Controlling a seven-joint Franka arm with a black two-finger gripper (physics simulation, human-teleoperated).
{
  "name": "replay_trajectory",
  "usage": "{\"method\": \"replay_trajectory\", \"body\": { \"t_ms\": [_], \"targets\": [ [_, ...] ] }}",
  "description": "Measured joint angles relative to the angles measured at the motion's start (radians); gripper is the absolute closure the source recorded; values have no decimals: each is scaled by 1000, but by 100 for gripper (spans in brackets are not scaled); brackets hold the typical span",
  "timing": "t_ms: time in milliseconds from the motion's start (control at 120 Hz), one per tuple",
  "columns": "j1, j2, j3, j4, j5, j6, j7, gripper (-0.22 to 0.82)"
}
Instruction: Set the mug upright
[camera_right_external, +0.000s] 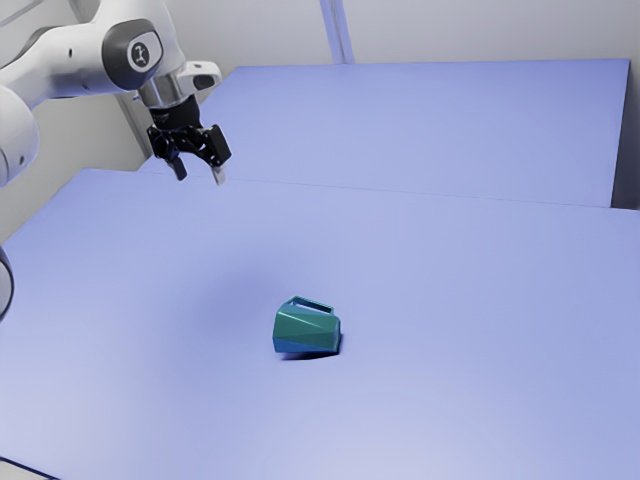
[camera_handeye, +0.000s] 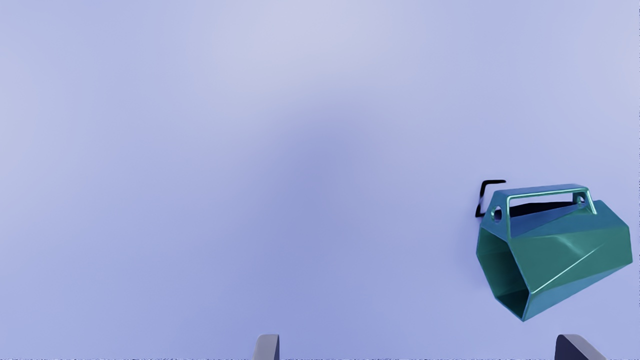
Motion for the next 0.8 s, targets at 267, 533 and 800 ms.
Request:
{"method": "replay_trajectory", "body": {
  "t_ms": [267,533,800],
  "targets": [
    [-1,-6,0,-8,-5,-10,0,0],
    [39,-175,7,-327,-282,20,5,0],
    [84,-256,10,-660,-576,238,80,0]
  ]
}}
